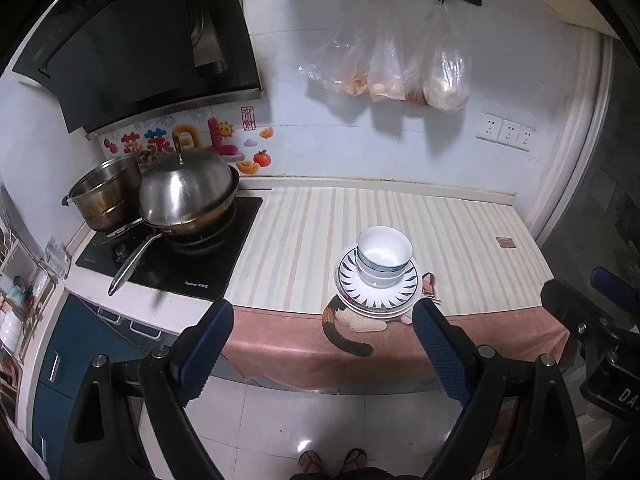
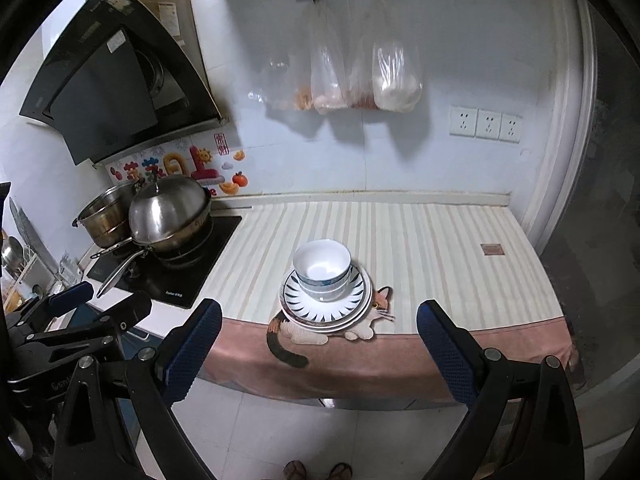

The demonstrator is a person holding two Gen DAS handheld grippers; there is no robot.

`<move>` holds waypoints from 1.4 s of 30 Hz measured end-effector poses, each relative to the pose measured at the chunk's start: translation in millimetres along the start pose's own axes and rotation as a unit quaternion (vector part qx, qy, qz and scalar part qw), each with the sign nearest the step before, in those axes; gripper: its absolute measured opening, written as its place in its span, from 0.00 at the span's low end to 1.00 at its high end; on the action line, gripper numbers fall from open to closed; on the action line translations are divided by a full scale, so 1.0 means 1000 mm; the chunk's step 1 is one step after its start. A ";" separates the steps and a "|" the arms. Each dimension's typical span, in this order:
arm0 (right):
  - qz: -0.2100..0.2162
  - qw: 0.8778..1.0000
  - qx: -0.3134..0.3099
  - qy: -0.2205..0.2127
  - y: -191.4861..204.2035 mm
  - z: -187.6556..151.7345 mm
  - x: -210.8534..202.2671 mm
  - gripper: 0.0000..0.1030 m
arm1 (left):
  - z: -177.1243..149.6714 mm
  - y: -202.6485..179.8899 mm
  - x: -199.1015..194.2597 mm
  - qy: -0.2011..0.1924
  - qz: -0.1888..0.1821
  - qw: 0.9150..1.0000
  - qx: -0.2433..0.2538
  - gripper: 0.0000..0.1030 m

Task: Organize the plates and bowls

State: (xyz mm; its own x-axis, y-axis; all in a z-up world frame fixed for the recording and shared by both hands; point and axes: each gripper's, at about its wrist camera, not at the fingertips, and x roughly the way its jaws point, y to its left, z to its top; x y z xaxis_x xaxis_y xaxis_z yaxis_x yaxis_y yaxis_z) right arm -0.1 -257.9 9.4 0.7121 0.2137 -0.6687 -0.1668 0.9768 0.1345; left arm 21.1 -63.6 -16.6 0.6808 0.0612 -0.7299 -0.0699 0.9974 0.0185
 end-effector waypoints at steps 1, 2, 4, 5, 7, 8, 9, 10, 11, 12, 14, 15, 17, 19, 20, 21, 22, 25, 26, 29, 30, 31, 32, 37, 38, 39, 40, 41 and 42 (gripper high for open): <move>-0.003 1.000 -0.001 -0.002 0.001 0.000 -0.004 0.97 | -0.001 0.000 -0.003 -0.002 -0.001 1.000 0.001 0.89; -0.006 1.000 -0.001 -0.006 0.003 -0.001 -0.008 0.97 | -0.001 0.000 -0.006 -0.005 0.001 1.000 0.002 0.89; -0.015 1.000 -0.002 -0.013 0.007 -0.003 -0.014 0.97 | -0.002 0.001 -0.009 -0.008 0.001 1.000 0.004 0.89; -0.018 1.000 -0.002 -0.015 0.009 -0.004 -0.017 0.97 | -0.002 0.002 -0.010 -0.009 0.001 1.000 0.005 0.89; -0.019 1.000 -0.001 -0.017 0.012 -0.005 -0.020 0.97 | -0.003 0.005 -0.012 -0.011 0.000 1.000 0.005 0.89; -0.020 1.000 -0.002 -0.018 0.014 -0.006 -0.022 0.97 | -0.004 0.006 -0.013 -0.012 0.000 1.000 0.005 0.89; -0.021 1.000 -0.002 -0.018 0.016 -0.006 -0.023 0.97 | -0.004 0.007 -0.014 -0.013 0.000 1.000 0.006 0.89; -0.022 1.000 -0.001 -0.019 0.017 -0.007 -0.024 0.97 | -0.004 0.009 -0.015 -0.014 0.000 1.000 0.006 0.89; -0.021 1.000 -0.002 -0.017 0.015 -0.006 -0.023 0.97 | -0.005 0.010 -0.016 -0.016 0.000 1.000 0.006 0.89; -0.021 1.000 -0.001 -0.017 0.016 -0.006 -0.023 0.97 | -0.005 0.010 -0.017 -0.017 0.001 1.000 0.006 0.89; -0.023 1.000 0.001 -0.018 0.017 -0.006 -0.024 0.97 | -0.005 0.011 -0.018 -0.017 -0.001 1.000 0.005 0.89; -0.024 1.000 0.002 -0.019 0.018 -0.006 -0.025 0.97 | -0.005 0.011 -0.018 -0.017 -0.001 1.000 0.004 0.89; -0.025 0.999 0.003 -0.019 0.018 -0.005 -0.026 0.97 | -0.006 0.011 -0.019 -0.017 0.000 1.000 0.006 0.89; -0.025 0.999 0.004 -0.019 0.018 -0.005 -0.026 0.97 | -0.006 0.012 -0.020 -0.018 -0.001 1.000 0.007 0.89; -0.025 1.000 0.003 -0.019 0.017 -0.005 -0.025 0.97 | -0.006 0.012 -0.020 -0.019 -0.001 1.000 0.006 0.89; -0.023 1.000 0.003 -0.019 0.016 -0.005 -0.025 0.97 | -0.006 0.011 -0.020 -0.019 0.000 1.000 0.005 0.89; -0.022 1.000 0.004 -0.018 0.016 -0.005 -0.025 0.97 | -0.006 0.012 -0.020 -0.019 0.000 1.000 0.007 0.89; -0.025 1.000 0.009 -0.017 0.018 -0.007 -0.027 0.97 | -0.007 0.010 -0.021 -0.019 0.002 1.000 0.005 0.89; -0.027 0.999 0.010 -0.016 0.019 -0.008 -0.027 0.97 | -0.007 0.010 -0.022 -0.020 0.003 1.000 0.004 0.89; -0.030 0.999 0.012 -0.016 0.020 -0.009 -0.027 0.97 | -0.006 0.013 -0.020 -0.019 0.000 1.000 0.005 0.89; -0.031 0.999 0.013 -0.016 0.020 -0.010 -0.028 0.97 | -0.006 0.013 -0.020 -0.019 0.000 1.000 0.006 0.89; -0.032 0.999 0.014 -0.016 0.021 -0.010 -0.028 0.97 | -0.005 0.014 -0.020 -0.019 -0.001 1.000 0.006 0.89; -0.034 0.999 0.015 -0.016 0.022 -0.011 -0.028 0.97 | -0.005 0.014 -0.020 -0.019 -0.002 1.000 0.006 0.89; -0.037 0.999 0.015 -0.017 0.025 -0.012 -0.028 0.97 | -0.005 0.014 -0.020 -0.019 -0.001 1.000 0.006 0.89; -0.038 0.999 0.014 -0.017 0.025 -0.012 -0.028 0.97 | -0.005 0.014 -0.020 -0.020 -0.001 1.000 0.006 0.89; -0.039 0.999 0.014 -0.017 0.025 -0.012 -0.028 0.97 | -0.005 0.014 -0.021 -0.021 -0.001 1.000 0.006 0.89; -0.038 0.999 0.015 -0.017 0.025 -0.012 -0.029 0.97 | -0.005 0.014 -0.020 -0.020 0.000 1.000 0.007 0.89; -0.038 0.999 0.015 -0.018 0.025 -0.012 -0.029 0.97 | -0.005 0.015 -0.019 -0.021 -0.001 1.000 0.008 0.89; -0.038 0.999 0.015 -0.018 0.026 -0.012 -0.029 0.97 | -0.005 0.015 -0.020 -0.021 -0.001 1.000 0.007 0.89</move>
State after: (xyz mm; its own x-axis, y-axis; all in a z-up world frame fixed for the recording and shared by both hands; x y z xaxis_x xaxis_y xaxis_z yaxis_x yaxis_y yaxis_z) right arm -32.8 -238.9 23.2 0.7467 0.1382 -0.6506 -0.0903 0.9902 0.1067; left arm 3.2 -50.3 -5.2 0.7115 0.0610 -0.7000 -0.0582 0.9979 0.0278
